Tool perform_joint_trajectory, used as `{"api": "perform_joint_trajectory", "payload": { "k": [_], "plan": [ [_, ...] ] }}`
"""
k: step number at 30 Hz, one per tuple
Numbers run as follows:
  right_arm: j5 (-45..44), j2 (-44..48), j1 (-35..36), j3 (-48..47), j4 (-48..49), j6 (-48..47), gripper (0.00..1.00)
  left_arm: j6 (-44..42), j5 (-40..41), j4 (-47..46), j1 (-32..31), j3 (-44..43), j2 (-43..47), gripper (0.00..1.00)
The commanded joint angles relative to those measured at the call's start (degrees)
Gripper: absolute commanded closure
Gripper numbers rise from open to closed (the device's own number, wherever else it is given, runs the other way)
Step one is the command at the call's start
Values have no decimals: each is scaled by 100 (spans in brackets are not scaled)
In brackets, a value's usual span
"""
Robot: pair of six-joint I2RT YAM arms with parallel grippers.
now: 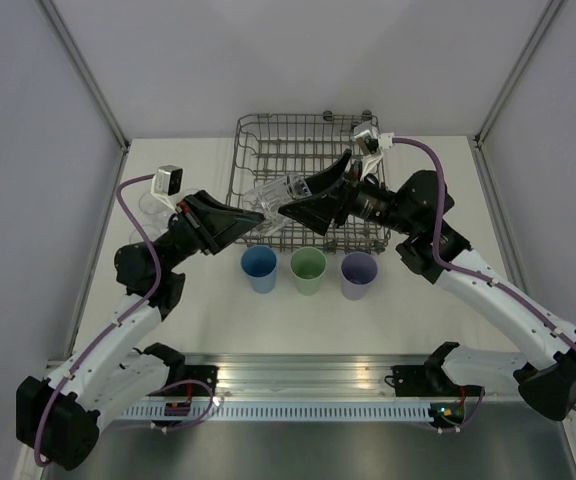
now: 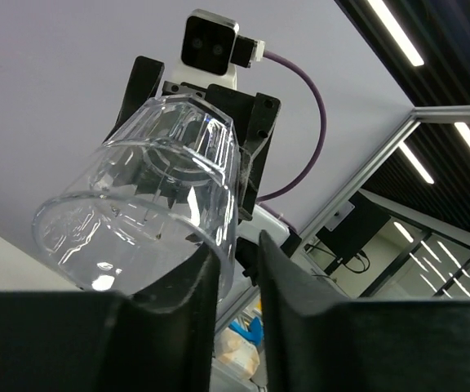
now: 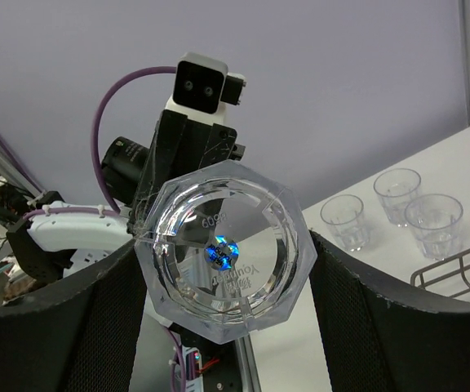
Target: Unload the cups from the dish rack
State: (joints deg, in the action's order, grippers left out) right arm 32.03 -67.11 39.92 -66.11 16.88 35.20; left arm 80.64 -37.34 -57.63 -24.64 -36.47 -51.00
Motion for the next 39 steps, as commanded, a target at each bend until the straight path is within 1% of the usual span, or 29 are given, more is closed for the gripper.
{"api": "perform_joint_trajectory", "payload": {
  "k": [1, 2, 4, 7, 10, 11, 12, 13, 14, 15, 16, 17, 18, 19, 20, 21, 22, 23, 24, 25, 27, 28, 29, 31, 32, 35, 39],
  "plan": [
    [137, 163, 7, 10, 658, 74, 59, 66, 104, -434, -58, -194, -6, 74],
    [145, 163, 7, 19, 719, 92, 59, 66, 96, -434, -75, -185, -15, 81],
    [172, 181, 7, 54, 755, 118, 59, 57, 96, -416, -76, -185, -24, 86],
    [181, 216, 7, 98, 799, 101, 59, -65, 122, -215, -84, -203, 20, 98],
    [189, 242, 7, 115, 781, 101, 59, -311, 166, 145, -85, -238, 143, 98],
    [198, 251, 7, 116, 764, 49, 56, -382, 166, 251, -84, -255, 187, 98],
    [198, 269, 7, 124, 738, 5, 46, -469, 166, 356, -93, -325, 274, 98],
    [163, 286, 7, 124, 685, -48, 37, -740, 157, 845, -85, -404, 327, 98],
    [137, 304, 7, 81, 406, -231, 16, -926, 131, 1145, -84, -492, 371, 98],
    [85, 321, 7, 19, 177, -390, 2, -1145, 131, 1435, -84, -684, 511, 98],
    [-125, 339, 7, -129, -86, -539, 2, -1678, 166, 2221, -84, -782, 599, 98],
    [-284, 357, 7, -209, -654, -889, 2, -1988, 366, 2699, -84, -887, 705, 98],
    [-477, 391, 7, -297, -982, -1075, 2, -2313, 542, 3304, -84, -1106, 819, 98],
    [-713, 418, 16, -437, -1290, -1233, 2, -2908, 727, 3798, -84, -1212, 1020, 98],
    [-1160, 462, 7, -482, -1841, -1400, 2, -3201, 1120, 4768, -84, -1327, 1100, 98],
    [-1425, 558, 7, -526, -2082, -1663, 2, -3456, 1307, 5152, -93, -1528, 1162, 98],
    [-1645, 602, 7, -552, -2284, -1779, 2, -3885, 1509, 5513, -85, -1634, 1250, 98],
    [-1804, 672, 7, -552, -2591, -1876, 2, -4107, 1885, 6378, -84, -1749, 1268, 98],
    [-2136, 812, 7, -544, -2724, -1964, 2, -4309, 2080, 6735, -84, -2028, 1251, 98],
    [-2253, 875, 7, -500, -2926, -2112, 2, -4607, 2613, 7600, -93, -2353, 1172, 98],
    [-2525, 1067, 7, -456, -3111, -2262, 2, -4968, 3151, 8412, -84, -2697, 962, 98],
    [-2605, 1112, 16, -438, -3269, -2289, 2, -5057, 3485, 8826, -84, -2890, 621, 98],
    [-2666, 1165, 7, -429, -3331, -2324, 2, -5119, 4167, 9526, -84, -3232, 470, 98],
    [-2816, 1279, 7, -394, -3515, -2430, 2, -5278, 4620, 9953, -84, -3462, 162, 98],
    [-2843, 1306, 7, -386, -3577, -2456, 2, -5278, 5013, 10181, -84, -3620, -65, 98],
    [-2887, 1394, 7, -350, -3745, -2553, 2, -5348, 5533, 10666, -76, -3806, -357, 98],
    [-2808, 1490, 7, -307, -3789, -2597, 2, -5497, 5914, 11210, -6, -4034, -927, 98]
  ]
}}
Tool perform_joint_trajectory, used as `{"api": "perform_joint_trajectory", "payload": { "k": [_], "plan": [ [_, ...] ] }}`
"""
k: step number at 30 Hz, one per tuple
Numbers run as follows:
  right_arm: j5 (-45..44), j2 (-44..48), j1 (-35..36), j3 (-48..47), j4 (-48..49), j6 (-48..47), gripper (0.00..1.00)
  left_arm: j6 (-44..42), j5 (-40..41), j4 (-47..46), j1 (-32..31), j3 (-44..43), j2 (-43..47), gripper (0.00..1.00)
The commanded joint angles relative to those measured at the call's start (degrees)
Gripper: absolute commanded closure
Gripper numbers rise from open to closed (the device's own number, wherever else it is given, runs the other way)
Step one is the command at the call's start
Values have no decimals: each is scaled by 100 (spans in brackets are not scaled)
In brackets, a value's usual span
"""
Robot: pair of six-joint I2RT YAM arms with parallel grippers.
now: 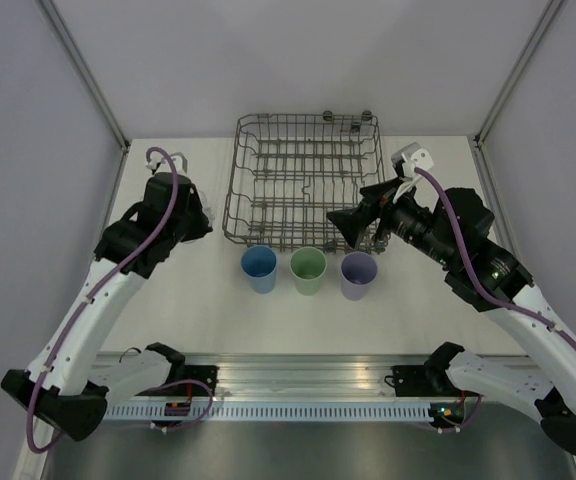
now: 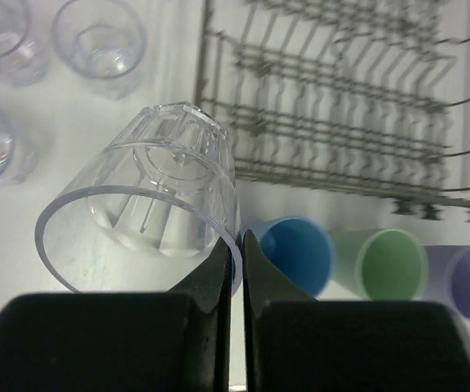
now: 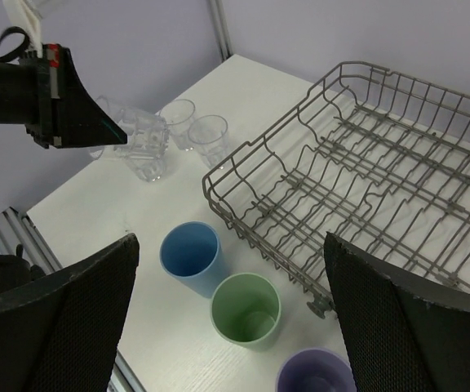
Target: Unload the cups from the dish rack
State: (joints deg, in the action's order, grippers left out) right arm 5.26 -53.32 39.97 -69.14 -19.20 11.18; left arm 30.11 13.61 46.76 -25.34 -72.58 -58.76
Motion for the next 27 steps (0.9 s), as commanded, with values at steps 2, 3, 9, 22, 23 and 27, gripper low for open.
{"api": "perform_joint_trajectory", "payload": {
  "k": [2, 3, 9, 22, 23, 27],
  "plan": [
    [-139, 164, 2, 15, -163, -213, 2, -479, 907, 878, 117, -511, -302, 98],
    [-148, 173, 2, 24, -163, -221, 2, -540, 872, 922, 230, -538, -459, 98],
    [-139, 261, 2, 147, -93, -239, 2, -979, -410, 1045, 1354, -556, -1286, 98],
    [-104, 278, 2, 182, -84, -274, 2, -1499, -1140, 1072, 1822, -1056, -3149, 98],
    [-104, 261, 2, 182, -84, -274, 2, -1543, -1158, 1089, 1840, -1092, -3228, 98],
    [-104, 243, 11, 217, -49, -283, 2, -1701, -1176, 1221, 1919, -1267, -3685, 98]
  ]
}}
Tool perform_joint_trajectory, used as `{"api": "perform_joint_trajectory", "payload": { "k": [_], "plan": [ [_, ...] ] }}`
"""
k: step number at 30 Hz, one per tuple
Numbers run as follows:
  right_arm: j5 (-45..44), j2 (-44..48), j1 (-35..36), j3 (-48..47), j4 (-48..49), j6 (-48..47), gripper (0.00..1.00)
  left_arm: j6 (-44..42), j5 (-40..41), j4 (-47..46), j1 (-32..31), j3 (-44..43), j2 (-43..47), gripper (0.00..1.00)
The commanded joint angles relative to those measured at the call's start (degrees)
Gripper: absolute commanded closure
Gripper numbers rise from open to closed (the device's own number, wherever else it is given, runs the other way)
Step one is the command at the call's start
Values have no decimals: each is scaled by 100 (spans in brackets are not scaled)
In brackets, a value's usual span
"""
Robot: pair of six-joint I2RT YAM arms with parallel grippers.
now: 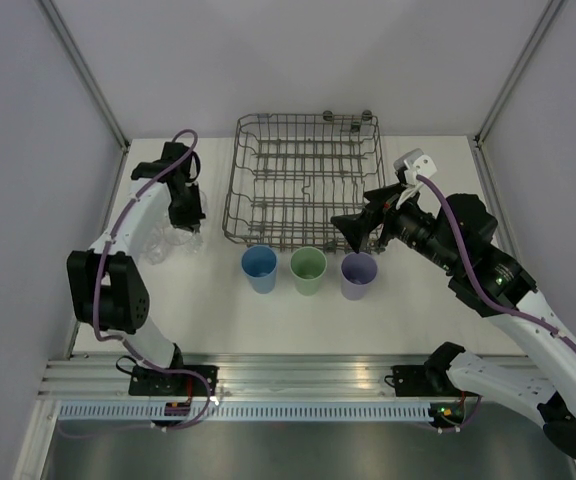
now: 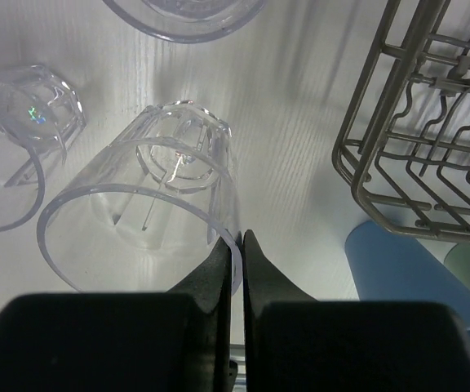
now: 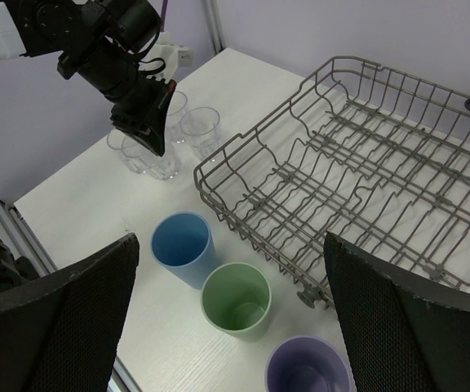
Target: Unload the cups from the dish rack
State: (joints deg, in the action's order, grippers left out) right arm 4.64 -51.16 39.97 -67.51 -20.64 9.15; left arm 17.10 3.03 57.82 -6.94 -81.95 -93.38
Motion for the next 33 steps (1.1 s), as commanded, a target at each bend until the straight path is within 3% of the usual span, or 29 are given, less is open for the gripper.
{"api": "perform_joint_trajectory", "payload": {
  "k": [1, 28, 33],
  "plan": [
    [-43, 35, 3, 71, 104, -80, 2, -444, -153, 220, 87, -400, -302, 98],
    [45, 141, 2, 229, 245, -106, 2, -752, -21, 326, 105, -462, -1200, 95],
    [45, 176, 2, 229, 254, -115, 2, -770, -21, 326, 105, -418, -1191, 86]
  ]
}}
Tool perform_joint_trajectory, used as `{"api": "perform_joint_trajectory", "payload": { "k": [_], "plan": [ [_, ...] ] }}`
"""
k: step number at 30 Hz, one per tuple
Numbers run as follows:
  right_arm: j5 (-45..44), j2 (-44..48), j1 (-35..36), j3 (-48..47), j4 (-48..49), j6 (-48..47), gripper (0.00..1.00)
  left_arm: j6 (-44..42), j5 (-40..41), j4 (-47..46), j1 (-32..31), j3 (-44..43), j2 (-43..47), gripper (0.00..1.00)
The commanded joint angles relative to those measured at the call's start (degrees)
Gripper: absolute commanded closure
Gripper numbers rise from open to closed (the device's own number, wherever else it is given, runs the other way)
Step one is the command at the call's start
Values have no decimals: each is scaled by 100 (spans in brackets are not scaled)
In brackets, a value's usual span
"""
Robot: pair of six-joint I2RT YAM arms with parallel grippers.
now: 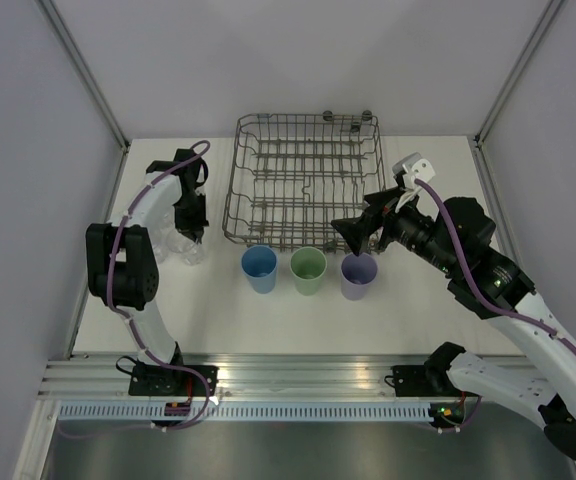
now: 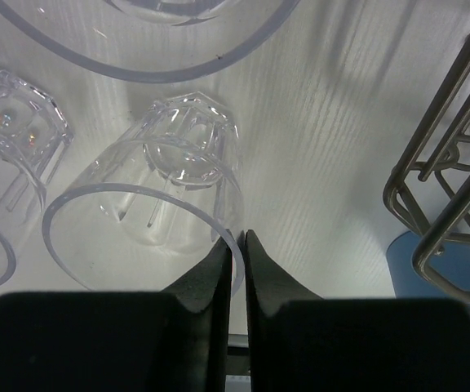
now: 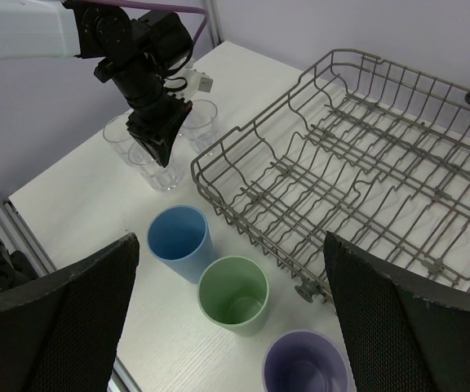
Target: Unload the cups from the dish rack
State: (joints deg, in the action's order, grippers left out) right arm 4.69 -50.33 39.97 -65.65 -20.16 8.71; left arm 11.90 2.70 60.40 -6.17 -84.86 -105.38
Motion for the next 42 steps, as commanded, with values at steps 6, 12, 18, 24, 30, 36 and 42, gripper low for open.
{"api": "perform_joint_trajectory", "payload": {
  "k": [6, 12, 18, 24, 30, 36, 42],
  "plan": [
    [41, 102, 2, 52, 197, -80, 2, -250, 2, 95, 20, -154, 167, 75],
    [23, 76, 3, 43, 188, -89, 2, -206, -6, 174, 20, -189, 588, 53],
    [-187, 67, 3, 17, 127, -150, 2, -179, -243, 165, 2, -145, 1378, 29],
    [-1381, 207, 2, 26, -40, -81, 2, -162, -481, -361, -15, 276, 2679, 0],
    [-2935, 260, 2, -124, -848, 52, 2, -197, 115, -837, -50, 716, 4366, 0],
    [-3781, 620, 2, -264, -1665, 122, 2, -267, 714, -951, -129, 1094, 6027, 0],
    [-4388, 1007, 2, -615, -2553, -247, 2, -513, 1311, -890, -612, 1709, 7608, 0]
  ]
}}
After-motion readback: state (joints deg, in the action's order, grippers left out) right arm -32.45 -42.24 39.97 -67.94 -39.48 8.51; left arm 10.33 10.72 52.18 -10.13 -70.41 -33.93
